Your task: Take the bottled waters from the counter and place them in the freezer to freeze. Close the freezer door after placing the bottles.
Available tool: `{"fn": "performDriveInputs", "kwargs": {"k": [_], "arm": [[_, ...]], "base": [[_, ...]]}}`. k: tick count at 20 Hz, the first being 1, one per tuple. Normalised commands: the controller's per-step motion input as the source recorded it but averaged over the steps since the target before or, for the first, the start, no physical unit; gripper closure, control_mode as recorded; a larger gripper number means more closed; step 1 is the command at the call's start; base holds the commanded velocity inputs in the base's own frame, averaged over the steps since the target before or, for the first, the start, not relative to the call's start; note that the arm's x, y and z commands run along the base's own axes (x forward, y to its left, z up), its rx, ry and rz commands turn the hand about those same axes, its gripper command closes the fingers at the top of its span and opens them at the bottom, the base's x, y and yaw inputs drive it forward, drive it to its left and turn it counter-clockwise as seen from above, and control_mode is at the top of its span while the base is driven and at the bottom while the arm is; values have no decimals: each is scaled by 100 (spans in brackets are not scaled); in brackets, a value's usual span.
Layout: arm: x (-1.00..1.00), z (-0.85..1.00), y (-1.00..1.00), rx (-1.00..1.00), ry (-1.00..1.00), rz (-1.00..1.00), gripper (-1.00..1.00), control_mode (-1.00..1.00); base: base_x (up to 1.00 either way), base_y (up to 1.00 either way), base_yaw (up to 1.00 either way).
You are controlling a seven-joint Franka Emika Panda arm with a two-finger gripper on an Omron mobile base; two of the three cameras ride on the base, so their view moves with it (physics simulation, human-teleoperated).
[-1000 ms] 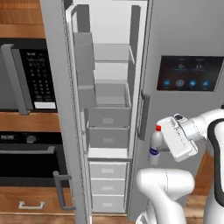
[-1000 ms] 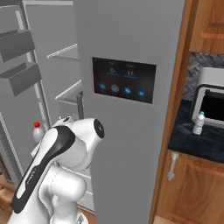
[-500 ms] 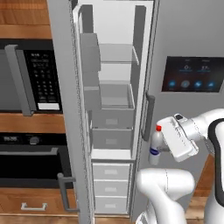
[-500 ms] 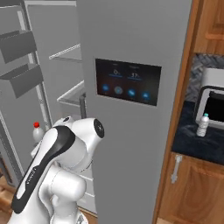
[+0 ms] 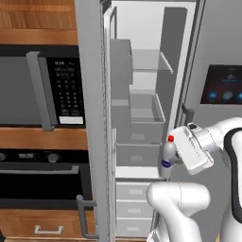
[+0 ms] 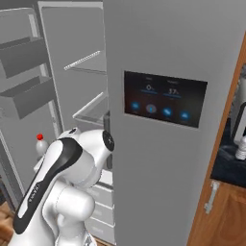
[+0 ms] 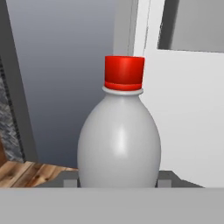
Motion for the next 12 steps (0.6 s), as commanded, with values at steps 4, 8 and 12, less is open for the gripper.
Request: {"fn": "performDriveInputs", "kwargs": {"k": [4,8,12], "arm": [[0,0,0,0,0,0,100,100],[0,0,0,0,0,0,100,100],[0,0,0,0,0,0,100,100]], "base": [[33,1,0],[30,0,0],[16,0,0]]}}
